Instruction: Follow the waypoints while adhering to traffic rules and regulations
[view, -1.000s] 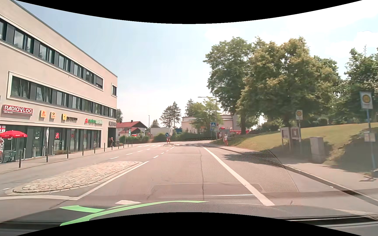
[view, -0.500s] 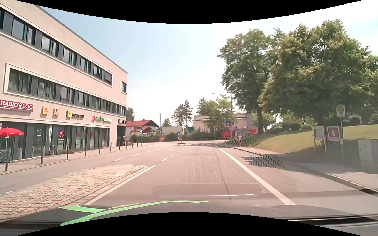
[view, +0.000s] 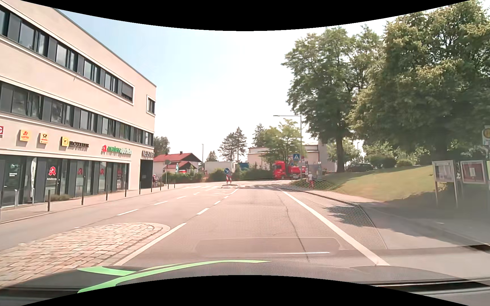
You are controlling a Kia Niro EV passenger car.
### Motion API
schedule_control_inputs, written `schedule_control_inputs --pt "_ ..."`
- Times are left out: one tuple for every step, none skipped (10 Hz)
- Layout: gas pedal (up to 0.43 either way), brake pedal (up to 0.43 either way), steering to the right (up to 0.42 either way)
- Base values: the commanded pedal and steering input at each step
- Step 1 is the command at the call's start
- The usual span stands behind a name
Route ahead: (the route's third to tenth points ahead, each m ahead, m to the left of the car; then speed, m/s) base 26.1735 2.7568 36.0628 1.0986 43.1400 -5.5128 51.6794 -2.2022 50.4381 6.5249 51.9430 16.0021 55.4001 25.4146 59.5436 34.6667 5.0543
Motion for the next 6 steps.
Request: schedule_control_inputs --pt "0.22 0.0 0.04" --pt "0.209 0.0 0.04" --pt "0.209 0.0 0.039" --pt "0.209 0.0 0.038" --pt "0.209 0.0 0.036" --pt "0.209 0.0 0.034"
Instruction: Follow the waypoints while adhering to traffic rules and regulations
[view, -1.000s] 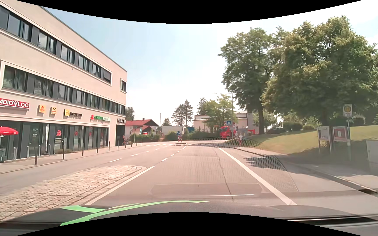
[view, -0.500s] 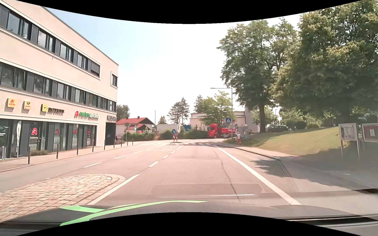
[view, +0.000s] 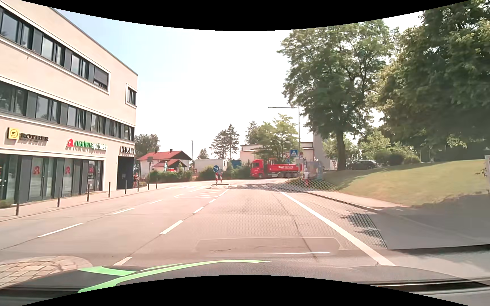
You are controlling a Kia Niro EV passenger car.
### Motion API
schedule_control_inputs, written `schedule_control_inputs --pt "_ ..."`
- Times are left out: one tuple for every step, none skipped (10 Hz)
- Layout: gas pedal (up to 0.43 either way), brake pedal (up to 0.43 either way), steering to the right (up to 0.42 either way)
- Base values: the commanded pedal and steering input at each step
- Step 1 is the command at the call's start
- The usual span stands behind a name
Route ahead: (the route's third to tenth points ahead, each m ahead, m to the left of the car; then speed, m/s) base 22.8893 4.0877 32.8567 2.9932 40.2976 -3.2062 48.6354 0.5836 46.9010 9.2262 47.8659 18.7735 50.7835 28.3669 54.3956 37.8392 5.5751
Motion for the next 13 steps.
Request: schedule_control_inputs --pt "0.189 0.0 0.032" --pt "0.169 0.0 0.028" --pt "0.169 0.0 0.02" --pt "0.169 0.0 0.012" --pt "0.157 0.0 0.011" --pt "0.157 0.0 0.012" --pt "0.138 0.0 0.013" --pt "0.118 0.0 0.012" --pt "0.11 0.0 0.012" --pt "0.11 0.0 0.011" --pt "0.098 0.0 0.011" --pt "0.079 0.0 0.011" --pt "0.028 0.0 0.011"
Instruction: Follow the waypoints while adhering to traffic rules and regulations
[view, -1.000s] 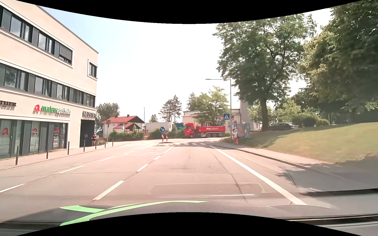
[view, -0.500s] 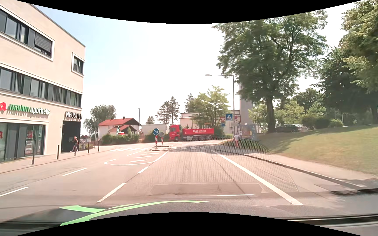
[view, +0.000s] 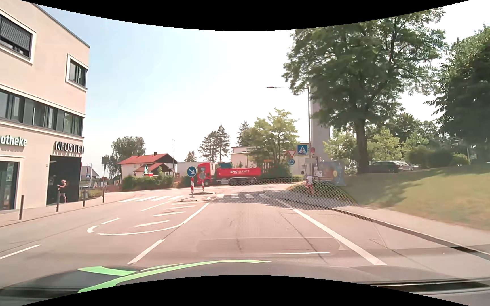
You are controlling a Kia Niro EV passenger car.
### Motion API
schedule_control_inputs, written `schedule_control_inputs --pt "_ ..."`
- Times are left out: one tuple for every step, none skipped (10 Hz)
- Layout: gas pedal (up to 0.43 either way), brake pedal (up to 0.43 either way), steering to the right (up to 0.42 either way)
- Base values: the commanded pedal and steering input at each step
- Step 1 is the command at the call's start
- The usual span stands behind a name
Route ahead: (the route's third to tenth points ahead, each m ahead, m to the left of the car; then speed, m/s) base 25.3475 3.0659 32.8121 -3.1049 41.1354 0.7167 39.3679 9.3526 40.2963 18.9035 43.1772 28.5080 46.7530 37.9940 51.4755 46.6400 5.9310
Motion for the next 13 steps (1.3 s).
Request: schedule_control_inputs --pt "0.02 0.0 0.01" --pt "0.02 0.0 0.009" --pt "0.0 0.0 0.006" --pt "0.0 0.0 0.003" --pt "0.0 0.0 0.003" --pt "0.0 0.0 0.003" --pt "0.0 0.0 0.003" --pt "0.0 0.0 -0.002" --pt "0.0 0.0 -0.01" --pt "0.0 0.0 -0.009" --pt "0.0 0.006 -0.004" --pt "0.0 0.049 -0.003" --pt "0.0 0.079 -0.005"
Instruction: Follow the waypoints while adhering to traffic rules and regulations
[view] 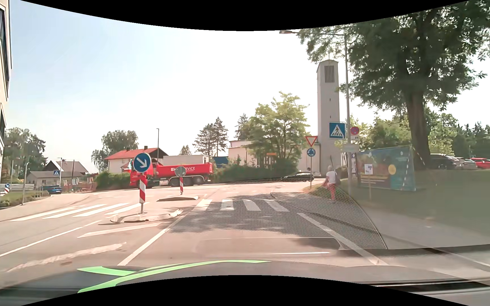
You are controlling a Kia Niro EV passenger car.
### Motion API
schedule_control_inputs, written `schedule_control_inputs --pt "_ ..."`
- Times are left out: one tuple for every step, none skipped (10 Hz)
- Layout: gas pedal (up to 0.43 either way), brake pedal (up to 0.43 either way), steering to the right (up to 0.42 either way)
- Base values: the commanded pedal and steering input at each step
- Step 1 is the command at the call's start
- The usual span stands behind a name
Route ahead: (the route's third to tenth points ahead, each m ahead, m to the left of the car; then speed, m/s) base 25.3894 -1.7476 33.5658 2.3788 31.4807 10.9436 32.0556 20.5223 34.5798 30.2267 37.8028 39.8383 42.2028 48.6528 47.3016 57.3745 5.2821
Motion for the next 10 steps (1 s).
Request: schedule_control_inputs --pt "0.0 0.085 -0.007" --pt "0.0 0.085 -0.006" --pt "0.0 0.085 -0.005" --pt "0.0 0.085 -0.004" --pt "0.0 0.091 -0.005" --pt "0.0 0.098 -0.006" --pt "0.0 0.098 -0.006" --pt "0.0 0.098 -0.006" --pt "0.0 0.091 -0.006" --pt "0.0 0.091 -0.006"
